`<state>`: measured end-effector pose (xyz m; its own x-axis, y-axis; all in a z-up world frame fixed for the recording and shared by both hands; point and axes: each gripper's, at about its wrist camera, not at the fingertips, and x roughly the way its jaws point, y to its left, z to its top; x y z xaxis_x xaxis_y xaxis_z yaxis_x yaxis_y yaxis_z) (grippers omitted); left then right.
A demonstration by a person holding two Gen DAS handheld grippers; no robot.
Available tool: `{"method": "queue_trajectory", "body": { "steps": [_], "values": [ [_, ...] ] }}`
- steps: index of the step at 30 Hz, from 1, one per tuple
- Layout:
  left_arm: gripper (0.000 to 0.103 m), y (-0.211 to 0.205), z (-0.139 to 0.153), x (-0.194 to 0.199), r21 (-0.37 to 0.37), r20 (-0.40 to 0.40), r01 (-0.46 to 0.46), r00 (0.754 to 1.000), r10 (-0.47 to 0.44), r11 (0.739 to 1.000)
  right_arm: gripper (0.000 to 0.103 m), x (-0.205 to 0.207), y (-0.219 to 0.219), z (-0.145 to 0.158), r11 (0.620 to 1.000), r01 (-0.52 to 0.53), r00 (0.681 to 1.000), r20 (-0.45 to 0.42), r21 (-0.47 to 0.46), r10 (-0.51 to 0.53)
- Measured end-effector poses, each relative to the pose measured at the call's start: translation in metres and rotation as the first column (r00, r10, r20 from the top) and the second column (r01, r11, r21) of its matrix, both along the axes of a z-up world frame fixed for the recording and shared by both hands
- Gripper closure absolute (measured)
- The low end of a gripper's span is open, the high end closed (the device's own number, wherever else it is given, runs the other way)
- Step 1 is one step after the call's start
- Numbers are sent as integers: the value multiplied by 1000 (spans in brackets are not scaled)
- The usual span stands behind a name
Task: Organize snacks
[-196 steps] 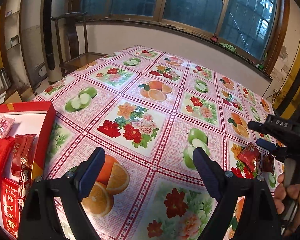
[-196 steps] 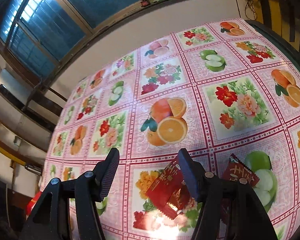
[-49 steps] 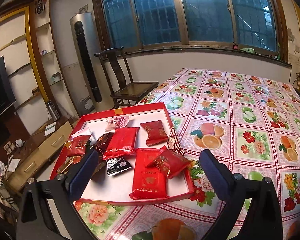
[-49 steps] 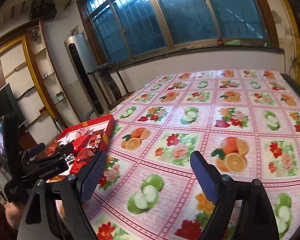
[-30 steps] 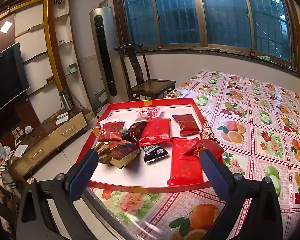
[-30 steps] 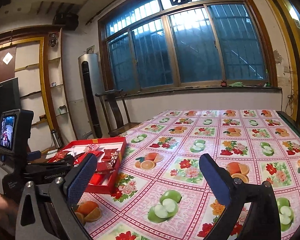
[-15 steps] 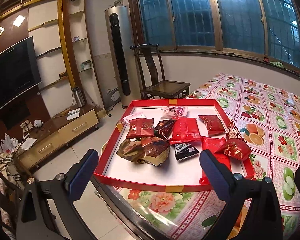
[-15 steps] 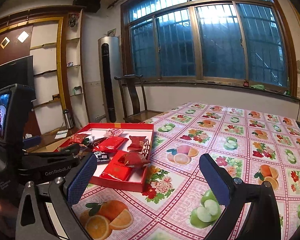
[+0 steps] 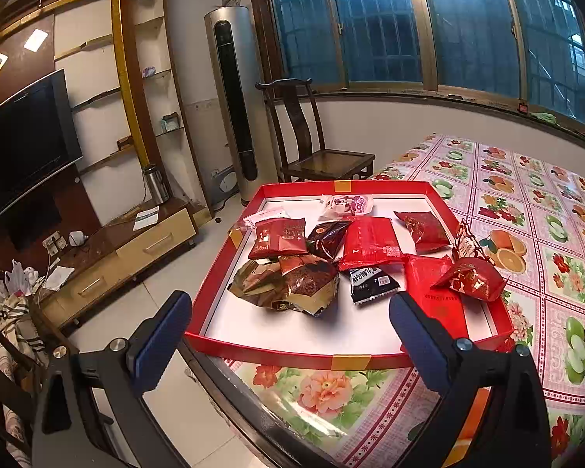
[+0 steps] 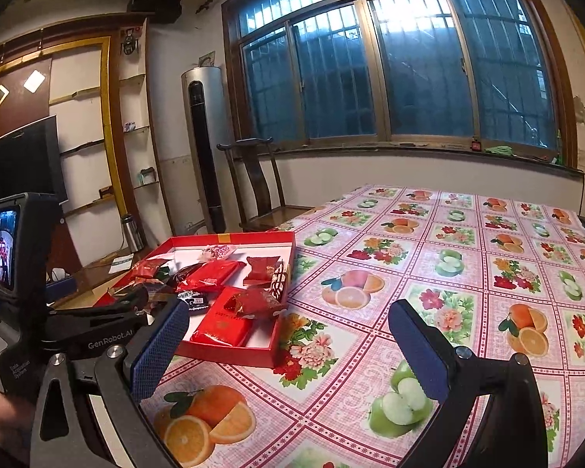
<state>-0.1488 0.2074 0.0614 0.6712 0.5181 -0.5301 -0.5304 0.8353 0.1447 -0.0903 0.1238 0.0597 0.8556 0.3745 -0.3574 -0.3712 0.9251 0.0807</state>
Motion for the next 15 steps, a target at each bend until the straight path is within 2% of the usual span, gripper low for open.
{"method": "queue_trajectory", "body": {
  "steps": [15],
  "values": [
    [2, 2, -8, 0, -10, -21, -5, 1000, 5, 1000, 0, 5, -7, -1, 999, 17, 999, -35, 30, -16]
  ]
}}
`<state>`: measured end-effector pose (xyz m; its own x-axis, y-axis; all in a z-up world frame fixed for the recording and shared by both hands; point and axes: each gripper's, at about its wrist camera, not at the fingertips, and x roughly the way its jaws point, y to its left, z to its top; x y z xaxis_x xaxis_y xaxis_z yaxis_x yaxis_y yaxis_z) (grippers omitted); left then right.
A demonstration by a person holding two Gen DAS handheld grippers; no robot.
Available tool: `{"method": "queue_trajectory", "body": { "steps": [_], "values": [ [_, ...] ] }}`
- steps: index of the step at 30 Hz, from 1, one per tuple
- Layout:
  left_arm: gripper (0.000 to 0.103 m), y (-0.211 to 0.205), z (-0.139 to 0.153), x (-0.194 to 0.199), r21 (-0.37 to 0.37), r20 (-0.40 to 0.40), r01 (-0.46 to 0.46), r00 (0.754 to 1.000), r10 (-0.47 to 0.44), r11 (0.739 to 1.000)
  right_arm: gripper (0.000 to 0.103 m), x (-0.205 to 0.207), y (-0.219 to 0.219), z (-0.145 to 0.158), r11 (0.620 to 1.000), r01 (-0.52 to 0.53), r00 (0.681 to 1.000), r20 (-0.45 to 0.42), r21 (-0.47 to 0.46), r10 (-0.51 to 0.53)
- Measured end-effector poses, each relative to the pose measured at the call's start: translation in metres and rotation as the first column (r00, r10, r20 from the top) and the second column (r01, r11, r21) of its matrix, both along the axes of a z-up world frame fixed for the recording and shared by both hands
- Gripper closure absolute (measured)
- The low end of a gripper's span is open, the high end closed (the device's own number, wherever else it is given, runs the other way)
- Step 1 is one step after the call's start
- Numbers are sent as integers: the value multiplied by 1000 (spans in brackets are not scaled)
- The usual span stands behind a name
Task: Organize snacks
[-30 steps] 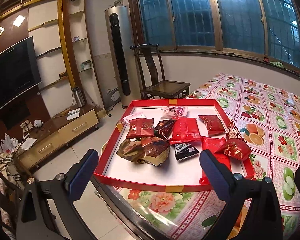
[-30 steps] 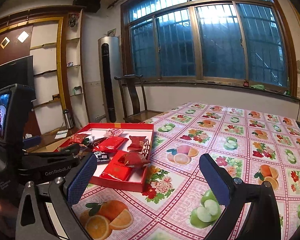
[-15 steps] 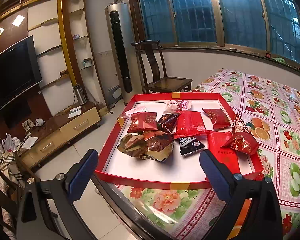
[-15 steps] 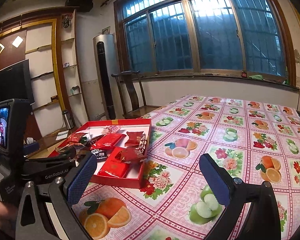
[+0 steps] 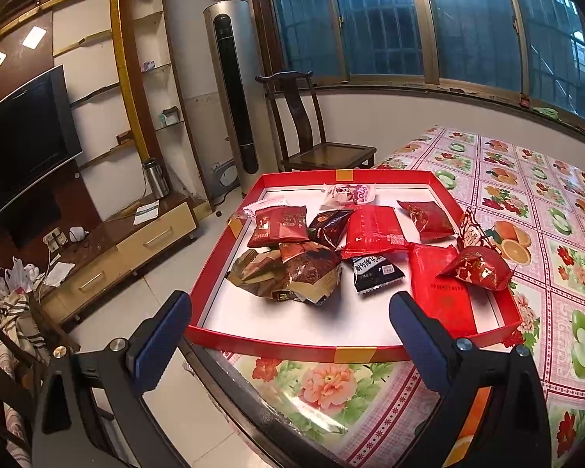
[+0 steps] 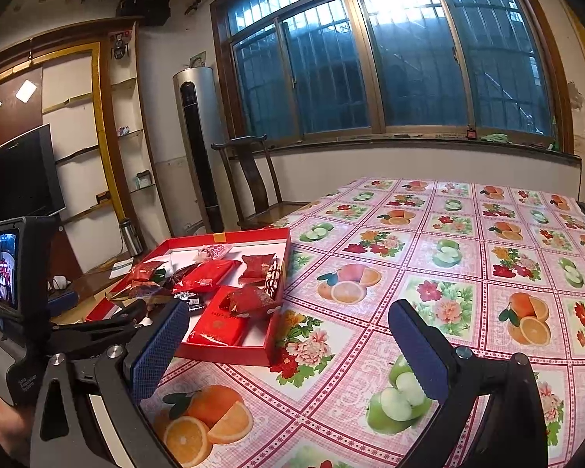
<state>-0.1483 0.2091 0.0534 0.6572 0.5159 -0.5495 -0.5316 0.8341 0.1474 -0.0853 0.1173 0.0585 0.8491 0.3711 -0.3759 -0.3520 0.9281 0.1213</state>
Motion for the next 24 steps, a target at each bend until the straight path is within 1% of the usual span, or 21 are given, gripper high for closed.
{"method": "queue_trajectory", "body": {
  "steps": [18, 24],
  "values": [
    [2, 5, -7, -1, -14, -8, -10, 1000, 10, 1000, 0, 1, 2, -1, 1000, 2, 1000, -6, -7, -2],
    [2, 7, -11, 1, -25, -26, -11, 1000, 10, 1000, 0, 0, 2, -2, 1000, 1, 1000, -6, -9, -1]
  ]
}}
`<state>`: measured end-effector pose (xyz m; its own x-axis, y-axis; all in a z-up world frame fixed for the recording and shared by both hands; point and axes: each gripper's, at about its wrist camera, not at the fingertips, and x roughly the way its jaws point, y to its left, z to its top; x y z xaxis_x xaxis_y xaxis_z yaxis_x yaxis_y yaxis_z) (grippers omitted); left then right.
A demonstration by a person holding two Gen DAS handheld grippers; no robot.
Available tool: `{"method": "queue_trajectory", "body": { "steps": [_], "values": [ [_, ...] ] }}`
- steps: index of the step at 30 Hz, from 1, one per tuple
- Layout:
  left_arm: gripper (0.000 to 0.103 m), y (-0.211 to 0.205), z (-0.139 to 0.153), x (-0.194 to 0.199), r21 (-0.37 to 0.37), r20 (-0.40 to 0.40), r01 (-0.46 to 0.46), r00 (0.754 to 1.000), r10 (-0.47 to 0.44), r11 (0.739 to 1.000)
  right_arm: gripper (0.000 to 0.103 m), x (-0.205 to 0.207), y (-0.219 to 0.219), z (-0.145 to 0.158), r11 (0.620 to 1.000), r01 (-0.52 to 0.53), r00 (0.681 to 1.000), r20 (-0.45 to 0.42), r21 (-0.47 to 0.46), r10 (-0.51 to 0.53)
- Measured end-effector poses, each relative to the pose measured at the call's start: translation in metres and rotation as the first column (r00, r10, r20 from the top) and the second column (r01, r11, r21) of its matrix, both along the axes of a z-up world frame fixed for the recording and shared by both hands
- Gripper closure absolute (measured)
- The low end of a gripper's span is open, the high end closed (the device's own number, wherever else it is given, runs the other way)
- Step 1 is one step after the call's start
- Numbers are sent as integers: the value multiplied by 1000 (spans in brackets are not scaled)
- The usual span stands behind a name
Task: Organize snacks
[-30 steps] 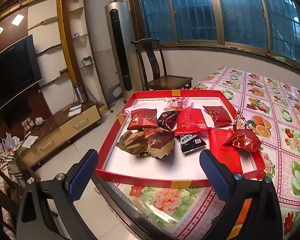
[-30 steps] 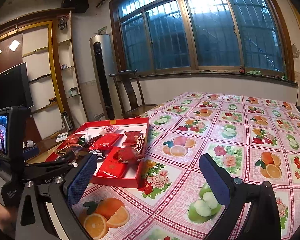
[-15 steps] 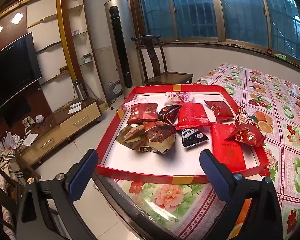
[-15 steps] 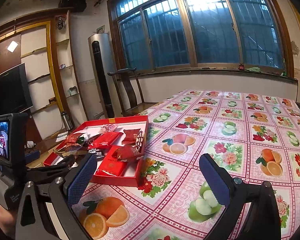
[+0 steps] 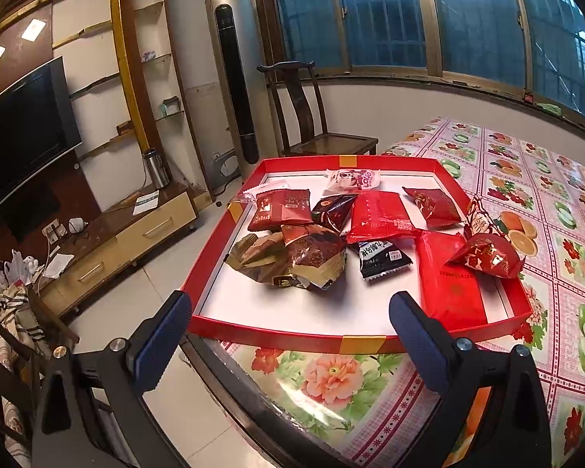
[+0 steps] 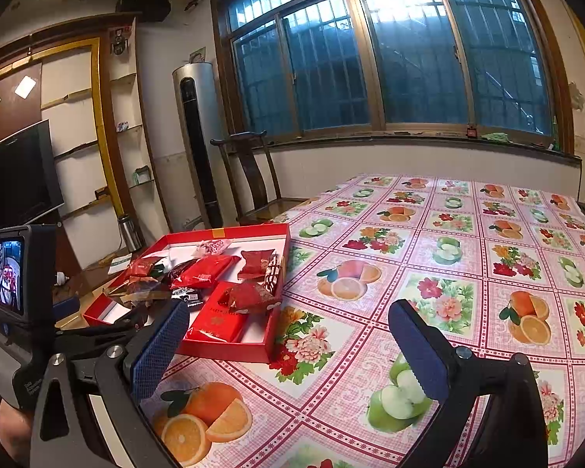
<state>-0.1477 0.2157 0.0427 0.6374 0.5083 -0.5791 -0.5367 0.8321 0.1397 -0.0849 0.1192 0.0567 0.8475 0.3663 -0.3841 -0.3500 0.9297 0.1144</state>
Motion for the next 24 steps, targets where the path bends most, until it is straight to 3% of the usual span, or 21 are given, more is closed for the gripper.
{"method": "queue_trajectory", "body": {
  "steps": [15, 24],
  "values": [
    [2, 0, -1, 0, -8, 3, 8, 1000, -8, 1000, 0, 0, 1, 0, 1000, -4, 1000, 0, -7, 4],
    [2, -5, 4, -2, 44, 54, 6, 999, -9, 999, 0, 1, 0, -2, 1000, -7, 1000, -1, -5, 7]
  ]
}}
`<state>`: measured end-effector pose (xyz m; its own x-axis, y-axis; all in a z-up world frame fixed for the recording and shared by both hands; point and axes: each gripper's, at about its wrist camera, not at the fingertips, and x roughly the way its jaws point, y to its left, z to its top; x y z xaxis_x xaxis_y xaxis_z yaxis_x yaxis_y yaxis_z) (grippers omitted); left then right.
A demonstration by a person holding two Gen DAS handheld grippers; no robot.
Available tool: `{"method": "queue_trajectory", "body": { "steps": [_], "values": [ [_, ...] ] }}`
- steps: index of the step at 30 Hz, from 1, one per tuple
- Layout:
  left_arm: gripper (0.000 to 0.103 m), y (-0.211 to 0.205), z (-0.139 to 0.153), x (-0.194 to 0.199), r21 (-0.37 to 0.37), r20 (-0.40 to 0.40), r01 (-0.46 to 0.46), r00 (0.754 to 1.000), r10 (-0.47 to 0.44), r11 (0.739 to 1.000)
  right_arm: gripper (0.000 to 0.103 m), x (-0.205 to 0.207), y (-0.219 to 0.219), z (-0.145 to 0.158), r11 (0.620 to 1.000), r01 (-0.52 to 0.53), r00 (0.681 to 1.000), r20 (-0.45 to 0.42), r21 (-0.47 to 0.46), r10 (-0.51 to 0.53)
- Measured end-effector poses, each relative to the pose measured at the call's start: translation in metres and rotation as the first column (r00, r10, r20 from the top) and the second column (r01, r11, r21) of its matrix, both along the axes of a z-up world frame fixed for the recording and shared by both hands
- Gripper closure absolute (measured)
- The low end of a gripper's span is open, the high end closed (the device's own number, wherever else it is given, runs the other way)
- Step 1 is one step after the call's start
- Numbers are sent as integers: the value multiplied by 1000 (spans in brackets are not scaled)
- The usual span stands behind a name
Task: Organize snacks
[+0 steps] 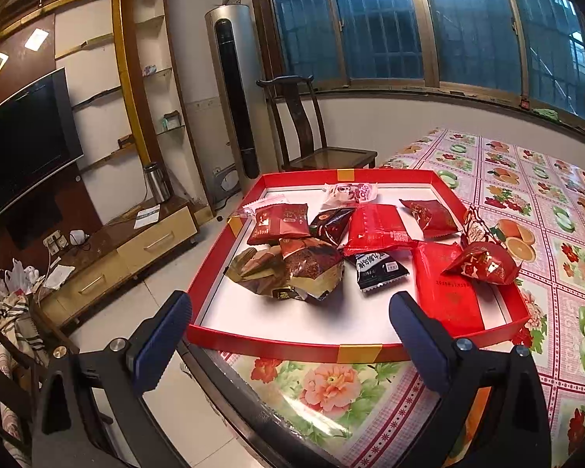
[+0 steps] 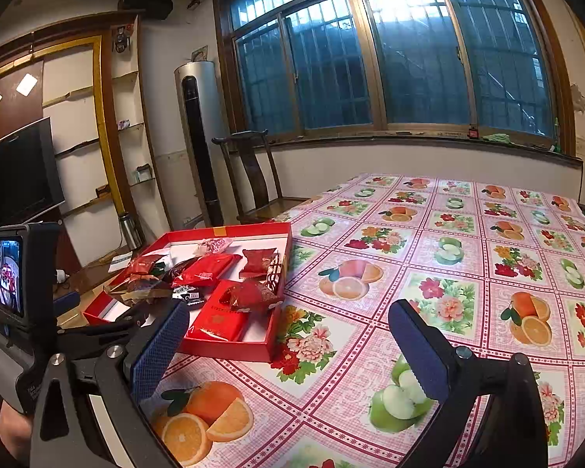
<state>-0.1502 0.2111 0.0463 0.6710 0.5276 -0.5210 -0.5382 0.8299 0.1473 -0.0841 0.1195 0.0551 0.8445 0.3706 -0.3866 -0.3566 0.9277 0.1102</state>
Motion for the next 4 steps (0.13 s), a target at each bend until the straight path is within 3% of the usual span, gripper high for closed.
{"method": "queue_trajectory", "body": {
  "steps": [4],
  "values": [
    [0, -1, 3, -2, -17, 25, 23, 999, -23, 1000, 0, 1, -1, 0, 1000, -2, 1000, -3, 4, 2]
  ]
}}
